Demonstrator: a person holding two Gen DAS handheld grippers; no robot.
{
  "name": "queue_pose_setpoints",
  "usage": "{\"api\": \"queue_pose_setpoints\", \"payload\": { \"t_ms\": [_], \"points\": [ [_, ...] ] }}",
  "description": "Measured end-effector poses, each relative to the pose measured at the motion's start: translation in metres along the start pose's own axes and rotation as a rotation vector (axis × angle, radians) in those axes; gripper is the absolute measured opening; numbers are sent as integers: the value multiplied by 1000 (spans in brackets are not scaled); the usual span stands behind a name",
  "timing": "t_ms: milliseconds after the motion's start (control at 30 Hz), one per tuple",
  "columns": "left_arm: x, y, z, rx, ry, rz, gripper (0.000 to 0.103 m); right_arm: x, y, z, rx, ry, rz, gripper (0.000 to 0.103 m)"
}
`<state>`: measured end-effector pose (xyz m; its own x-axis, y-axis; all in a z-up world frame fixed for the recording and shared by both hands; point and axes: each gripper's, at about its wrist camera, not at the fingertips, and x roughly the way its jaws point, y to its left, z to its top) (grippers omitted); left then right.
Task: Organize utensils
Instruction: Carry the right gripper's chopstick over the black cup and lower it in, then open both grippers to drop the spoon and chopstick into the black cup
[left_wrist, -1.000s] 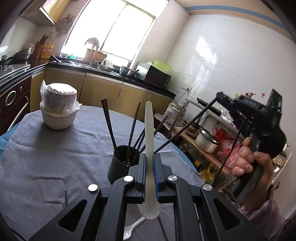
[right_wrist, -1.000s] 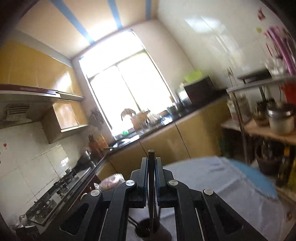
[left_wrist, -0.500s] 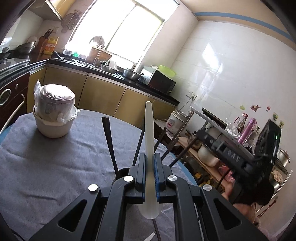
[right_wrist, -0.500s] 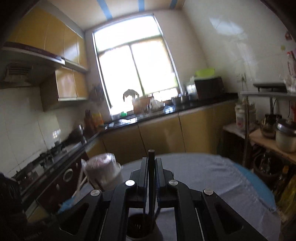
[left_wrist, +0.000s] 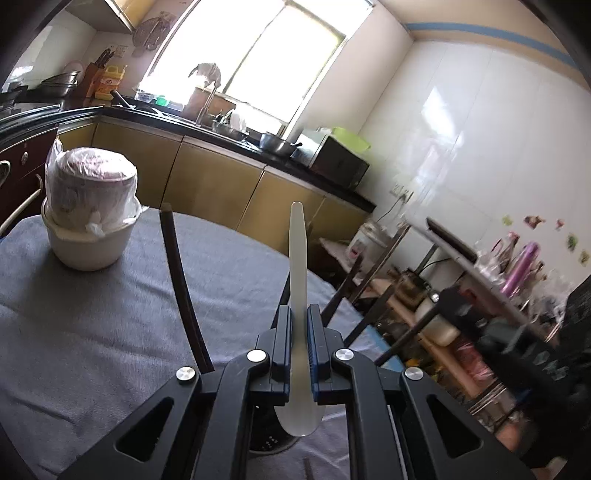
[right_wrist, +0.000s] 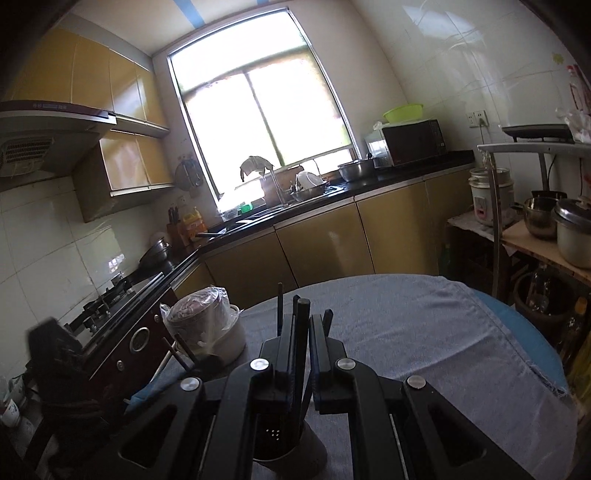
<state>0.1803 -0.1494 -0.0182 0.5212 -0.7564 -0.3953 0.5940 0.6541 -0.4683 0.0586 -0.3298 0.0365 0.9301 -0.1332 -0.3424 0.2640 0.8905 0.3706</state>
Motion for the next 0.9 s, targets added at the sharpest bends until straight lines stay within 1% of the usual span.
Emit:
{"api": "queue_pose_setpoints", "payload": {
  "t_ms": [100, 200, 467, 600, 767, 900],
  "points": [
    [9, -2, -6, 30, 0, 31, 9, 3, -4, -1, 9, 16, 16, 7],
    [14, -4, -13, 57, 5, 43, 9, 6, -6, -4, 5, 27, 30, 7],
    [19, -6, -29, 148, -18, 108, 9, 10, -10, -9, 21, 48, 48, 7],
    [18, -6, -35, 191, -30, 127, 9, 9, -10, -10, 25, 54, 53, 7],
    [17, -7, -41, 232, -19, 128, 9, 8, -6, -13, 15, 59, 55, 7],
    [14, -5, -40, 229, -9, 124, 9, 6, -3, -14, 12, 56, 58, 7]
  ]
}}
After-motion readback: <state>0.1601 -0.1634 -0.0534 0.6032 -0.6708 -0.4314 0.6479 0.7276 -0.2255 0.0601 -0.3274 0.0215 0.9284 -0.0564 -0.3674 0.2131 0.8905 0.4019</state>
